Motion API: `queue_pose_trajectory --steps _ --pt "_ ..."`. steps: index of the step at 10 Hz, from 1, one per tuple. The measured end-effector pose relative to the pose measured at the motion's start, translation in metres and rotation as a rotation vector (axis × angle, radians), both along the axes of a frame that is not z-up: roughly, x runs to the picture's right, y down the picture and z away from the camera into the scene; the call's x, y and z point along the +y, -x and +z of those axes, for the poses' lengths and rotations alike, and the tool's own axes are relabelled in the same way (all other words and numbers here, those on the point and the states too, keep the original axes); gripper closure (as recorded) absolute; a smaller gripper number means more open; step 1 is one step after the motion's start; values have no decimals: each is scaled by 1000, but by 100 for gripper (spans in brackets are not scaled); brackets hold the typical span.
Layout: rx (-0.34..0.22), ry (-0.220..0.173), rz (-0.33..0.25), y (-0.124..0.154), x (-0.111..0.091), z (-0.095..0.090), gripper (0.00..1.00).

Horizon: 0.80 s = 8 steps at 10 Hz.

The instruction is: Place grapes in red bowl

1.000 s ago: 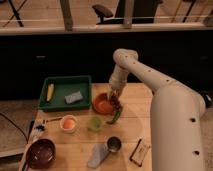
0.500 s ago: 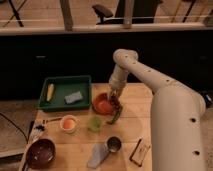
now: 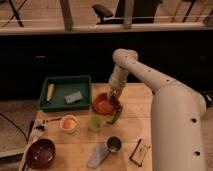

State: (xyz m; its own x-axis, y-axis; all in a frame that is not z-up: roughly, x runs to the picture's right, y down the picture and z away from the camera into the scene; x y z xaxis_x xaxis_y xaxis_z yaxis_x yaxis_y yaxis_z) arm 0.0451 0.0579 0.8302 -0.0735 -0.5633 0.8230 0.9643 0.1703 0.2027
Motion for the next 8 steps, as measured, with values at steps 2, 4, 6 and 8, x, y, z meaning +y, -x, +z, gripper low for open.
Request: queue_pose_trajectory --steps 2,4,6,8 --pt "7 3 -3 7 -5 1 100" --pt "9 -7 -4 13 -11 1 100" --pt "5 -21 -4 16 -14 2 100" --pt "-6 -44 -2 22 -18 4 100"
